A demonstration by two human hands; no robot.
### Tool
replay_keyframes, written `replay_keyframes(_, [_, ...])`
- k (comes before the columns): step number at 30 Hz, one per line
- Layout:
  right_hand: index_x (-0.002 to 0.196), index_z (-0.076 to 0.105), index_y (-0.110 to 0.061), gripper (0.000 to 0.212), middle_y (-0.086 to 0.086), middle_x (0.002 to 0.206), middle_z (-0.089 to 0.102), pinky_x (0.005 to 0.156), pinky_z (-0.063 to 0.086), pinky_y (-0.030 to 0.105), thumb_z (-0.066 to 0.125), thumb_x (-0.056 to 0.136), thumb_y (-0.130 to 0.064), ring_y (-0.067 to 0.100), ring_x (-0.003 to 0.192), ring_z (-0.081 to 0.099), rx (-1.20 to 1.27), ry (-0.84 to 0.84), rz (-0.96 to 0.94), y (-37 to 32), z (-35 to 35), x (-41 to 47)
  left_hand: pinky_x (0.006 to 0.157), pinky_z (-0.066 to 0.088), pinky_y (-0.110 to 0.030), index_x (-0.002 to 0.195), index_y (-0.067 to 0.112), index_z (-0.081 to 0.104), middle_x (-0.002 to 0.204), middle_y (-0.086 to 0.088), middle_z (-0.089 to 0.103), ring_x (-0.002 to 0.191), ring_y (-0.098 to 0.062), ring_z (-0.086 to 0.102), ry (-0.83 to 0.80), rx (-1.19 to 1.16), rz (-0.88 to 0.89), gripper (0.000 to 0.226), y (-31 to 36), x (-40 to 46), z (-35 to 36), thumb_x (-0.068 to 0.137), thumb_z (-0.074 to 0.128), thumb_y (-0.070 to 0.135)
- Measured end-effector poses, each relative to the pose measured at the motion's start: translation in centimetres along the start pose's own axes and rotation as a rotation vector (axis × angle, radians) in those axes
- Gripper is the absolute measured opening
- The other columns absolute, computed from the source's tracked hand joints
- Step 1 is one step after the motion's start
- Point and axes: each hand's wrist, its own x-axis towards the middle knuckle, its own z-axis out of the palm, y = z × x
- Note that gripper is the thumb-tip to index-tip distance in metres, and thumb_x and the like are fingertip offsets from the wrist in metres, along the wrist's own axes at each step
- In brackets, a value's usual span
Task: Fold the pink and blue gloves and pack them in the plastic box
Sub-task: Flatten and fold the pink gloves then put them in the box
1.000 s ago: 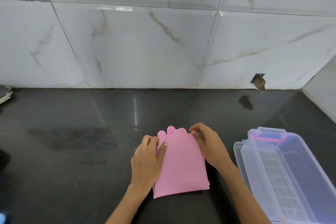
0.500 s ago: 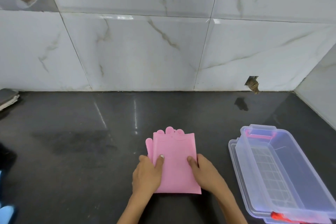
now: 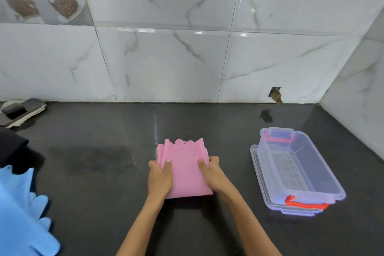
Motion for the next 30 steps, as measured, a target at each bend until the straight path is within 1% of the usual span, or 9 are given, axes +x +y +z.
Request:
replay_keyframes(3, [0.114,0.029,-0.017,0.024,-0.004,0.109,0.05,0.075,0.051,0.028,0.036,0.099,-0.035,0.01,0.091,0.055,0.123,0.038,-0.007,-0.4,-0.8,-1.3,0.076,0.044,-0.036,0.108,-0.001,0.04,0.095,-0.005,0.049,0.088,-0.026,0.052,0.008,-0.048,0.03,0.027,1.1,-0.7,-0.1,0.096,0.047,0.022])
replay_keyframes(9, [0.118,0.034,-0.013,0.029,-0.001,0.108,0.051,0.066,0.043,0.022,0.044,0.098,-0.031,0.008,0.085,0.053,0.064,0.31,-0.211,-4.1,-8.5,-3.8,0.071,0.042,-0.032,0.113,-0.006,0.044,0.1,-0.009,0.053,0.084,-0.021,0.052,-0.1,-0.225,0.257,0.032,8.2,-2.7,3.3,0.093,0.05,0.019])
replay_keyframes(13, [0.121,0.037,-0.01,0.035,0.003,0.108,0.054,0.077,0.047,0.03,0.05,0.096,-0.031,0.014,0.089,0.055,0.061,0.396,-0.252,-5.5,-17.9,-5.6,0.081,0.049,-0.041,0.118,-0.004,0.043,0.105,-0.011,0.055,0.093,-0.024,0.057,-0.306,-0.389,0.262,0.037,14.7,-4.5,8.6,0.09,0.056,0.015])
replay_keyframes(15, [0.121,0.037,-0.009,0.038,0.001,0.105,0.056,0.074,0.05,0.028,0.053,0.094,-0.032,0.012,0.086,0.057,0.049,0.385,-0.207,-5.1,-22.2,-6.3,0.082,0.05,-0.041,0.116,-0.005,0.042,0.109,-0.013,0.055,0.096,-0.024,0.057,-0.405,-0.412,0.241,0.036,16.5,-5.7,11.9,0.089,0.058,0.013])
replay_keyframes(20, [0.128,0.035,-0.006,0.044,0.006,0.115,0.052,0.081,0.046,0.035,0.049,0.096,-0.033,0.019,0.096,0.053,-0.17,0.394,0.059,0.1,-26.6,-6.8,0.089,0.049,-0.038,0.114,0.007,0.031,0.118,-0.014,0.054,0.108,-0.031,0.058,-0.52,-0.118,0.312,0.043,14.2,-7.5,17.9,0.088,0.064,0.017])
replay_keyframes(23, [0.118,0.045,-0.006,0.034,0.014,0.121,0.056,0.076,0.041,0.031,0.044,0.098,-0.034,0.02,0.091,0.052,-0.274,0.487,0.036,2.4,-26.2,-6.5,0.078,0.05,-0.035,0.131,0.015,0.037,0.115,-0.008,0.062,0.102,-0.03,0.062,-0.35,0.144,0.508,0.061,12.2,-7.6,19.0,0.083,0.067,0.038])
replay_keyframes(25, [0.123,0.047,-0.005,0.04,0.018,0.125,0.054,0.079,0.041,0.034,0.037,0.099,-0.035,0.025,0.096,0.055,-0.407,0.529,0.048,2.4,-25.4,-6.5,0.073,0.046,-0.032,0.129,0.019,0.047,0.109,-0.003,0.065,0.102,-0.027,0.059,-0.178,0.312,0.607,0.06,11.7,-7.5,18.9,0.08,0.065,0.049])
replay_keyframes(28, [0.141,0.032,-0.008,0.058,0.02,0.14,0.041,0.095,0.04,0.044,0.03,0.098,-0.046,0.036,0.119,0.05,-0.847,0.778,0.143,2.4,-22.9,-6.3,0.079,0.052,-0.036,0.118,0.017,0.056,0.107,-0.005,0.061,0.099,-0.026,0.06,-0.175,0.379,0.584,0.046,10.7,-6.6,18.2,0.081,0.064,0.043])
replay_keyframes(30, [0.145,0.027,-0.017,0.057,0.014,0.142,0.041,0.102,0.037,0.048,0.029,0.097,-0.048,0.034,0.125,0.047,-1.014,0.887,0.007,2.2,-20.8,-6.1,0.081,0.055,-0.037,0.113,0.014,0.056,0.105,-0.006,0.061,0.094,-0.024,0.061,-0.232,0.351,0.559,0.037,10.1,-6.1,17.9,0.084,0.063,0.036])
